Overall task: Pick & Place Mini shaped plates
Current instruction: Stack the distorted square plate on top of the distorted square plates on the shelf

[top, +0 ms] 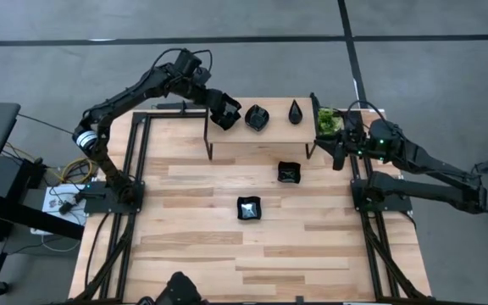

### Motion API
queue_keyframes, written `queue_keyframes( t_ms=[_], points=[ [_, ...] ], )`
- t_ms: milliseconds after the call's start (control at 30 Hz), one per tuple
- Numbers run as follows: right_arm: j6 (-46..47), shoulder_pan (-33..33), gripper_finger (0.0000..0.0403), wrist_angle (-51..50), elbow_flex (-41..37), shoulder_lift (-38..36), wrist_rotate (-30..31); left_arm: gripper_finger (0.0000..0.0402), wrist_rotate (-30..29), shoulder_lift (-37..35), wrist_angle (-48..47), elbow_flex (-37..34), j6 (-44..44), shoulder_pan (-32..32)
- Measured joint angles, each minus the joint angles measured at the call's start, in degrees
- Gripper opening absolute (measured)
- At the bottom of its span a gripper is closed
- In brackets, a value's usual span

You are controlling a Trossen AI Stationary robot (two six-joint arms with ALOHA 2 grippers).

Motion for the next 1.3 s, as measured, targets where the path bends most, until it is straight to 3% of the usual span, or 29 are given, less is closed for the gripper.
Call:
queue_keyframes(
  t_ms=[933, 1300],
  points=[
    [0.02, 0.0, 0.0093, -0.01, 0.0, 0.0, -0.02, 0.003, -2.35, 1.0, -1.8, 0.0, 1.93, -1.65],
    [0.9, 0.0, 0.0093, -0.03, 0.0, 0.0, -0.17, 0.0089, -2.1, -0.55, 1.76, -0.02, 1.79, -1.54]
  ],
)
